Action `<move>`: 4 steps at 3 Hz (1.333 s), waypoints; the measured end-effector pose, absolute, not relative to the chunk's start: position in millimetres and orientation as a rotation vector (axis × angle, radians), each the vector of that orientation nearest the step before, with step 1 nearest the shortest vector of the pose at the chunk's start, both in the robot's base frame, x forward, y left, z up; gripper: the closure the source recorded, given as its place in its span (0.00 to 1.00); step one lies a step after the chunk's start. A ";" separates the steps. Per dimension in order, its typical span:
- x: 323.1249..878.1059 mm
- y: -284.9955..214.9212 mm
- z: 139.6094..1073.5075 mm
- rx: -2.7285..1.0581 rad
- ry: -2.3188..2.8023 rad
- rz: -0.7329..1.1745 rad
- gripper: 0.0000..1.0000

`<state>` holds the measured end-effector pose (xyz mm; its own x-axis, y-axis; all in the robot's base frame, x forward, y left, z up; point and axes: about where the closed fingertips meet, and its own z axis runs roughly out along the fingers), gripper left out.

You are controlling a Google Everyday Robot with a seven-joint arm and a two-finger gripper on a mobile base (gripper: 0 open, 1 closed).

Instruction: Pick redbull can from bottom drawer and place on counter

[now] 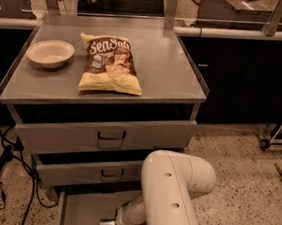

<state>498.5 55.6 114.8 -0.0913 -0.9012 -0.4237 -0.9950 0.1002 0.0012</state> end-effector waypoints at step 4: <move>498.5 55.5 115.0 -1.870 2.069 0.417 1.00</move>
Offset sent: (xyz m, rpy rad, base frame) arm 0.0000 0.0000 0.0000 0.0000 0.0000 0.0000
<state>498.5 55.5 115.0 -0.0917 -0.9012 -0.4236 -0.9949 0.1005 0.0015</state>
